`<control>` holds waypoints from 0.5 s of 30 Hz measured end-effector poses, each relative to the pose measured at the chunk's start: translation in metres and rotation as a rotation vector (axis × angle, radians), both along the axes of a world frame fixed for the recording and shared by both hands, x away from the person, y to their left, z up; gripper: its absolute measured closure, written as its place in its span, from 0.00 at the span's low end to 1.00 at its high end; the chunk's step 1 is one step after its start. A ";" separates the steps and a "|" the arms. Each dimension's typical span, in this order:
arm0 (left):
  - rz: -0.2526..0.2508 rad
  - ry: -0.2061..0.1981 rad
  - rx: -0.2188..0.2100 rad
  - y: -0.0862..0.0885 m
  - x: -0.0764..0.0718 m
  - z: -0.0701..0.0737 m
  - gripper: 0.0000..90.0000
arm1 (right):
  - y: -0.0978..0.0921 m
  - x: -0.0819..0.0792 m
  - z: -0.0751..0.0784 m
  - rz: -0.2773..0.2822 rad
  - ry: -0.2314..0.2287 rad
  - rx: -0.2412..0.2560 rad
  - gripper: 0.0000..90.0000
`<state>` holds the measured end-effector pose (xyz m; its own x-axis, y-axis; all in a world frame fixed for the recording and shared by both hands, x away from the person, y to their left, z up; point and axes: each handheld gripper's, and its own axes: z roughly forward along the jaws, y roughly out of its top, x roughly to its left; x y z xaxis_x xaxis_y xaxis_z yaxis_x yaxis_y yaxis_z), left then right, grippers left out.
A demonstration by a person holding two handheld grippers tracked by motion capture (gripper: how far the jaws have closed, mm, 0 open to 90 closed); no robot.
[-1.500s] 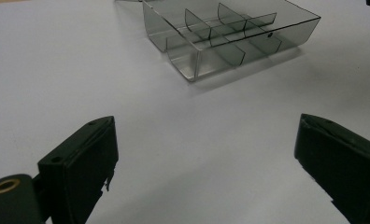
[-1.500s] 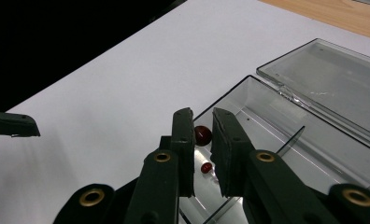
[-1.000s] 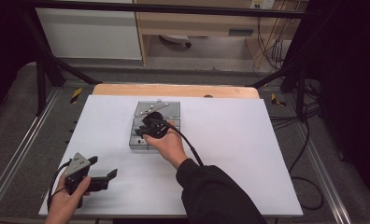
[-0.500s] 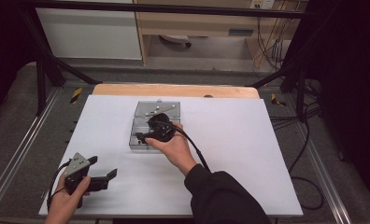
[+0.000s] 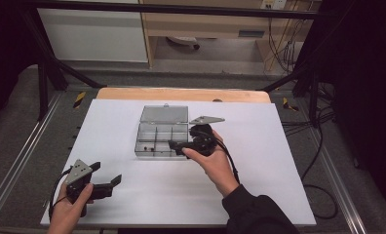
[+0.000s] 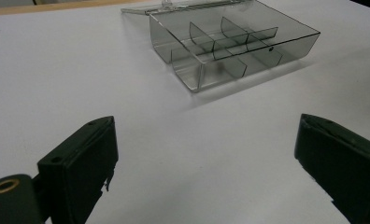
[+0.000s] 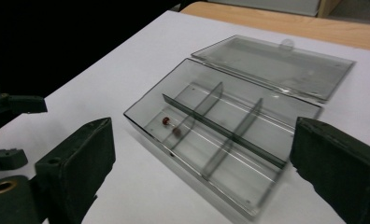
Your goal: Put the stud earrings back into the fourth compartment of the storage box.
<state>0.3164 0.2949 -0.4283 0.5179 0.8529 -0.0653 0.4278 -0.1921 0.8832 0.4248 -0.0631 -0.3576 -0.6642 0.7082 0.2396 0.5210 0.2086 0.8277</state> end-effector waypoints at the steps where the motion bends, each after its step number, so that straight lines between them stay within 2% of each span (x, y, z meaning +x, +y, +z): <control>1: 0.001 0.000 -0.002 0.000 0.000 0.000 0.07 | -0.007 -0.003 0.000 -0.005 -0.012 0.004 0.06; 9: 0.004 0.000 -0.011 -0.001 -0.001 0.000 0.07 | -0.061 -0.022 -0.005 -0.088 -0.106 -0.008 0.05; 15: 0.009 -0.003 -0.019 -0.002 -0.003 0.001 0.07 | -0.106 -0.043 -0.016 -0.159 -0.205 -0.017 0.06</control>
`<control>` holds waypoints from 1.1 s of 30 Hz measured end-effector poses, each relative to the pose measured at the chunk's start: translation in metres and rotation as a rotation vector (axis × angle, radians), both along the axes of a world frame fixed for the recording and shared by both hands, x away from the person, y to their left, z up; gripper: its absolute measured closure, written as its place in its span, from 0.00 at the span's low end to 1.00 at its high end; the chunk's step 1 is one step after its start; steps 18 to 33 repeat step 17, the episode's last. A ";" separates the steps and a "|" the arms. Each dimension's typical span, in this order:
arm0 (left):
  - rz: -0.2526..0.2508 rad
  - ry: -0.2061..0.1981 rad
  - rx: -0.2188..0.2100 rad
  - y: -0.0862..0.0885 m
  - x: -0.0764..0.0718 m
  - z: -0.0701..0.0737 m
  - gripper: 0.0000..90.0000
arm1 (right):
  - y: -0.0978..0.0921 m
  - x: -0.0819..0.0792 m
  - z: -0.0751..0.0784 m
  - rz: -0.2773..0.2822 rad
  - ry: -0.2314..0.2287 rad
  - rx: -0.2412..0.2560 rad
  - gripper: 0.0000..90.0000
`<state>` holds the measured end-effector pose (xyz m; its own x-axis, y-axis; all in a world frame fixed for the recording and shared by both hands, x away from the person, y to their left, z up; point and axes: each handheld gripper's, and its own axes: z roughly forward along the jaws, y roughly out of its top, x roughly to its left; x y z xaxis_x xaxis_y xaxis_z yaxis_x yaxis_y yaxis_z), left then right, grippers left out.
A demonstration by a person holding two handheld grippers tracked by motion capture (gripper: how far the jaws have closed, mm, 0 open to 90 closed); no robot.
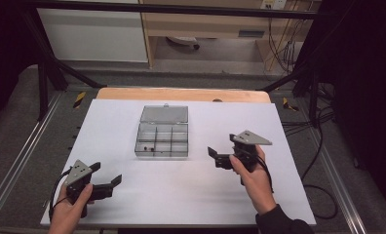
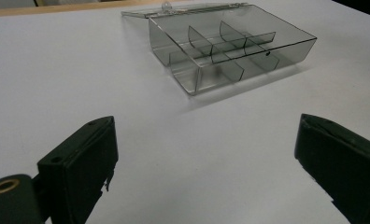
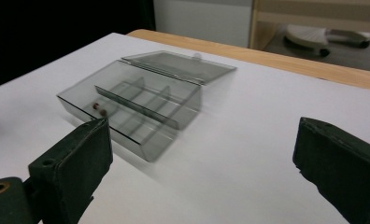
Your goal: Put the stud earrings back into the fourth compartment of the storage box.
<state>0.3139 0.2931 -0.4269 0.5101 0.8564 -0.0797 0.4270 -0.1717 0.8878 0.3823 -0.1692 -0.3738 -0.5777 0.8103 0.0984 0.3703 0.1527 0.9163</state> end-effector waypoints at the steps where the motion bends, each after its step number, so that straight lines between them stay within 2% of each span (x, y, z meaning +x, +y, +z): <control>1: 0.005 0.000 -0.005 0.000 0.000 0.000 0.07 | -0.008 -0.004 -0.003 -0.013 -0.010 -0.001 0.06; 7: 0.010 0.000 -0.016 0.000 0.000 0.000 0.07 | -0.055 -0.021 -0.021 -0.089 -0.031 -0.018 0.06; 12: 0.011 0.000 -0.023 0.000 -0.001 0.001 0.07 | -0.083 -0.031 -0.031 -0.148 -0.045 -0.013 0.05; 17: 0.007 0.000 -0.020 -0.001 -0.001 0.001 0.07 | -0.087 -0.033 -0.045 -0.166 -0.031 -0.044 0.04; 33: 0.007 0.000 -0.020 -0.001 -0.001 0.001 0.07 | -0.087 -0.033 -0.045 -0.166 -0.031 -0.044 0.04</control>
